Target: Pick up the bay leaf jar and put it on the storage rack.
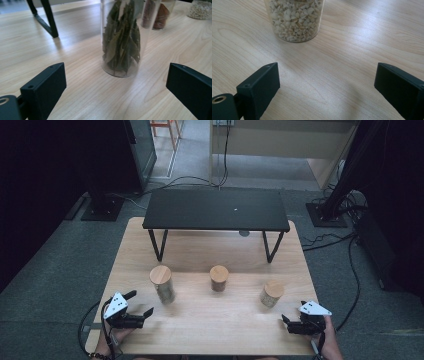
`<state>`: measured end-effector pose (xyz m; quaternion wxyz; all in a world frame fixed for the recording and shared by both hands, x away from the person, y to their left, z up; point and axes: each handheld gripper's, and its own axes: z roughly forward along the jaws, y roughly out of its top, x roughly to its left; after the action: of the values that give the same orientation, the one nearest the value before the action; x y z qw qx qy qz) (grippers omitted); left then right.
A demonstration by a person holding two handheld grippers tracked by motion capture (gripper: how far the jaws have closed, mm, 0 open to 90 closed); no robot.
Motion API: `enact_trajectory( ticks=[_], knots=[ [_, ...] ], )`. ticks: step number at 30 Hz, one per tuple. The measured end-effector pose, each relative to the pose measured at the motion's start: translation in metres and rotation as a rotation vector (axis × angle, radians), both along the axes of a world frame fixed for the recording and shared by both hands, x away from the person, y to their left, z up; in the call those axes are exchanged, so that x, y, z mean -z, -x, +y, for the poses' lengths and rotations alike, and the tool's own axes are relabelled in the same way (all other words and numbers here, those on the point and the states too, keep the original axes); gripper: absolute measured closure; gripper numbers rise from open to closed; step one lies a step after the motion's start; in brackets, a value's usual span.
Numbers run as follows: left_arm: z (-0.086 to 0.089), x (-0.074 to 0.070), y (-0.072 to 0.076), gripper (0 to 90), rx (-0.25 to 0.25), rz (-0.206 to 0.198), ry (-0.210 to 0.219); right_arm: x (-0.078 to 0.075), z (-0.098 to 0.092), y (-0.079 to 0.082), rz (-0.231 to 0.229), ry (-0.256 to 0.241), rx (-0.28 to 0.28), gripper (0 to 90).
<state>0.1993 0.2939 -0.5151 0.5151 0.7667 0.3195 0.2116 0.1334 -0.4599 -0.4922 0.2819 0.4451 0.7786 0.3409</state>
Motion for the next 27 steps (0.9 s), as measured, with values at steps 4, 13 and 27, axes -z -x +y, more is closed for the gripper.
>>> enact_trajectory(
  ticks=[4, 13, 27],
  knots=[
    [0.0002, 0.0005, 0.0003, 3.0, -0.003, 0.001, 0.006, 0.0001, 0.0013, 0.0011, -0.002, 0.009, -0.005, 5.9],
    [-0.0032, -0.0014, 0.0002, 3.0, -0.019, 0.018, -0.001, 0.0010, -0.0014, 0.0025, -0.009, 0.001, -0.014, 5.8],
    [-0.0058, -0.0032, 0.0006, 3.0, -0.033, 0.022, -0.002, 0.0005, -0.0013, 0.0021, -0.004, 0.003, -0.018, 5.9]
  ],
)
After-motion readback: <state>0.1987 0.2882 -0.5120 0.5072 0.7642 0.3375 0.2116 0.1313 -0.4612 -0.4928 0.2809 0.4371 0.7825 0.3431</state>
